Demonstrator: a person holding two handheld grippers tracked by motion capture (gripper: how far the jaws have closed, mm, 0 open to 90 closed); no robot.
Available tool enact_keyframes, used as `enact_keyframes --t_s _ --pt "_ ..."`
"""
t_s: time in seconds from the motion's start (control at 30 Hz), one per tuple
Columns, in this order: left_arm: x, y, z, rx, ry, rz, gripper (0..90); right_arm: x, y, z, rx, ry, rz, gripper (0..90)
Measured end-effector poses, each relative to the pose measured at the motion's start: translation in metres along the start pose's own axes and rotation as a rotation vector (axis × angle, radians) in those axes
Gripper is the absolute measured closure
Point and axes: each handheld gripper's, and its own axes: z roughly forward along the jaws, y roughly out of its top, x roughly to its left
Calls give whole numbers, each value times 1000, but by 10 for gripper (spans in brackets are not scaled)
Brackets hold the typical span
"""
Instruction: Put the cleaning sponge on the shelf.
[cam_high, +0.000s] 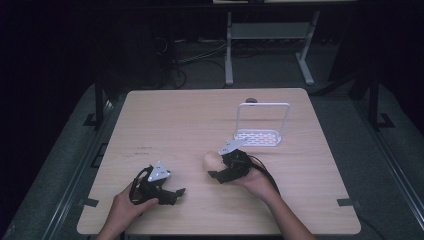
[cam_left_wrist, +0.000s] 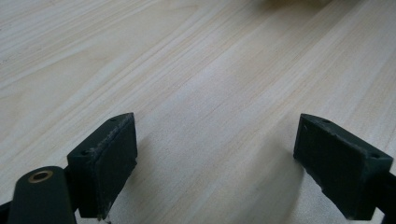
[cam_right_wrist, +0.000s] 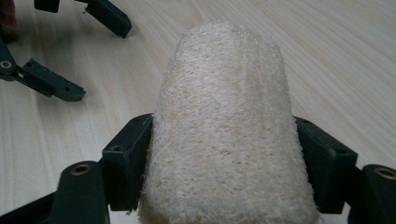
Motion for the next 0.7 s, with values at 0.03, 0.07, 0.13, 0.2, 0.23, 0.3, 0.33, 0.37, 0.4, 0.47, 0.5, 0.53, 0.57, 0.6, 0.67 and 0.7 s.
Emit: enact_keyframes --t_s 0.03,0.07,0.13,0.2,0.23,0.3,0.33,0.37,0.4,0.47,0.5,0.53,0.57,0.6,0.67,0.7 --pt "0 0 0 0 0 -1 129 -1 0 -1 -2 0 4 276" --pt "0 0 0 0 0 0 129 -2 -1 -2 -3 -2 8 276" --pt "0 0 0 0 0 0 129 -3 -1 -5 -3 -6 16 277" --pt "0 0 0 0 0 -1 129 -5 -2 -6 -5 -10 19 277" --pt "0 0 0 0 0 0 129 -6 -2 -7 -5 -14 22 277" --pt "0 0 0 0 0 0 129 -7 -3 -9 -4 -16 25 277" --pt "0 0 0 0 0 0 129 -7 -3 -10 -4 -18 28 277" --pt "0 0 0 0 0 0 129 -8 -3 -10 -4 -20 30 277" --pt "0 0 0 0 0 0 128 -9 -4 -11 -6 -21 31 277" --pt "0 0 0 -1 0 -1 129 -10 -4 -13 -8 -27 30 277" --pt "0 0 0 0 0 0 129 -11 -4 -14 -10 -32 32 277" --pt "0 0 0 0 0 -1 129 -11 -4 -14 -11 -33 33 277" --pt "0 0 0 -1 0 -1 129 -13 -5 -16 -8 -38 29 277" --pt "0 0 0 0 0 -1 129 -13 -5 -16 -11 -39 31 277" --pt "0 0 0 -1 0 -1 129 -15 -6 -17 -13 -47 34 277" --pt "0 0 0 0 0 0 129 -15 -6 -18 -14 -49 34 277"
